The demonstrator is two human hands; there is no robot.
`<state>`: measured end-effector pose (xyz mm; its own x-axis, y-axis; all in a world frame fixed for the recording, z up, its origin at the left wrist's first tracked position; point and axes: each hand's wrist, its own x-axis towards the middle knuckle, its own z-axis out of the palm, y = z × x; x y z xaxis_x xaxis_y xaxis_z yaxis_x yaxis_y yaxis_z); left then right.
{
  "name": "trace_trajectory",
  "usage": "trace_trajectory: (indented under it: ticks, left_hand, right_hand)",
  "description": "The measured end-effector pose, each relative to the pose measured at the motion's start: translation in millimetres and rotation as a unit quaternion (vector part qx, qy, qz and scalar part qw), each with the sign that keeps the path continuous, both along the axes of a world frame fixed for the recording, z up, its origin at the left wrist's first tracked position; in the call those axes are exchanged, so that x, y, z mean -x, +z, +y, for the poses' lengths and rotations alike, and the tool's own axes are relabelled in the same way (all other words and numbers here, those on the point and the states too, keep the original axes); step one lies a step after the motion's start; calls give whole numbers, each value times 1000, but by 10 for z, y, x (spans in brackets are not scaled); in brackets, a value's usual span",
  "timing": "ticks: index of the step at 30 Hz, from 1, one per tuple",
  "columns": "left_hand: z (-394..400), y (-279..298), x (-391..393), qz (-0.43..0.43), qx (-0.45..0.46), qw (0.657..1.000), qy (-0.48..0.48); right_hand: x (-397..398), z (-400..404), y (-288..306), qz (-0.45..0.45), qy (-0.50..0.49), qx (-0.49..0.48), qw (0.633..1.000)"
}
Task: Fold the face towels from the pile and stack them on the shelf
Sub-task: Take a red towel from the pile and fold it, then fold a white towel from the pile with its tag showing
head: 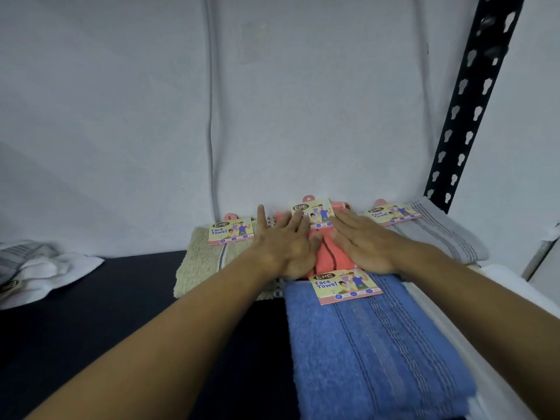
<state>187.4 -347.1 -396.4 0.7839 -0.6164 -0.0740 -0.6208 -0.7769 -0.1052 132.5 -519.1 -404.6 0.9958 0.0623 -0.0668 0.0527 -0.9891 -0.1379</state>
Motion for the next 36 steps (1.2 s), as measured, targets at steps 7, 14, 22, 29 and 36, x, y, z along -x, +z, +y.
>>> trace_trajectory:
  ticks: [7,14,22,29,36]
  left_hand:
    - [1,-1,-24,26,-39,999,4]
    - [77,124,16,-11,37,999,-30]
    - [1038,430,315,-112,143,982,-47]
    - [2570,268,675,-154,159,974,47]
    - [3905,-20,904,-211,153,953,155]
  right_hand:
    - [-29,43,14,60,-19,18,998]
    - [-11,65,111,26,-6,48,999]
    - [185,753,348,-186,44,-4,982]
    - [175,2032,230,-238,167,-66,954]
    - [173,3451,-35,-149,222,-143,953]
